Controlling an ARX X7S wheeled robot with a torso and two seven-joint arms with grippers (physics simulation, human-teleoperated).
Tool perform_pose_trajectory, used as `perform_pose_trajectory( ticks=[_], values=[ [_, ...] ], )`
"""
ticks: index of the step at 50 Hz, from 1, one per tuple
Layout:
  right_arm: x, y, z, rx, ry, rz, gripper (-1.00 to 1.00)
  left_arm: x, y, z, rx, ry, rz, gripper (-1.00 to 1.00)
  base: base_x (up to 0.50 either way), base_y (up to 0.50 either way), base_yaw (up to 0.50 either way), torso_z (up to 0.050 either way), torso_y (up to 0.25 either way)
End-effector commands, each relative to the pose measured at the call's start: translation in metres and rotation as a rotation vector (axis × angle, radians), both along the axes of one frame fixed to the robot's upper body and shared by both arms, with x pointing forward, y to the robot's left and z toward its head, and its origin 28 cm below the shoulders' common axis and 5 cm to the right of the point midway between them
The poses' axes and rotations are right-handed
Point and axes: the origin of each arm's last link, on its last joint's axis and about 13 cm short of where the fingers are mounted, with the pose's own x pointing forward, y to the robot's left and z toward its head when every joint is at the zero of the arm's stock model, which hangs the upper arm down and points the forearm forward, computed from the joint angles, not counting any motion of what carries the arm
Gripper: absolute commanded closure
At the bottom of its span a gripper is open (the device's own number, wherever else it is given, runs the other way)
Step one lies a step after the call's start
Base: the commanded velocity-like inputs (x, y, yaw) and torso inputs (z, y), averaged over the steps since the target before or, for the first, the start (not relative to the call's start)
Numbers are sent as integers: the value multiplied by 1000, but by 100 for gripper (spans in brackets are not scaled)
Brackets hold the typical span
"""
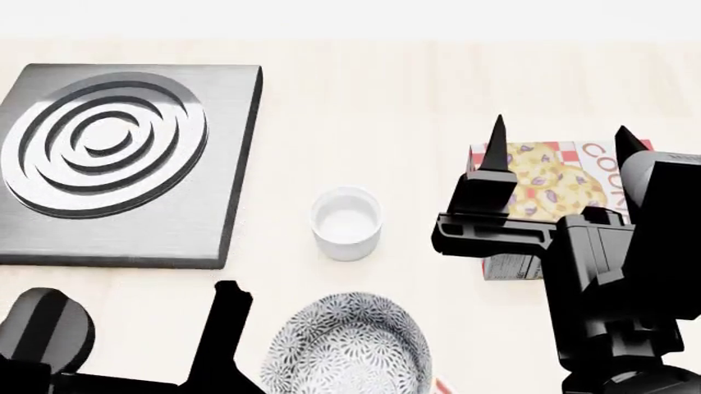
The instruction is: Pick the akita bowl on the stove and place it on the plate.
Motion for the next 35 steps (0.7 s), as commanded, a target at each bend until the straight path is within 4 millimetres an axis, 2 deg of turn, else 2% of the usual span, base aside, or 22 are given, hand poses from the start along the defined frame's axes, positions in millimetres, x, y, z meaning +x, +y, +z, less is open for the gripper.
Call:
perform_pose_trajectory(
  ticks=[1, 35],
  values=[
    [0, 0, 0, 0, 0, 0, -100, 0, -6, -6, -24, 18, 19, 100, 0, 0, 0, 0, 0],
    [0, 0, -2, 0, 1, 1, -100, 9, -3, -28, -17, 64, 76, 100, 0, 0, 0, 0, 0]
  ],
)
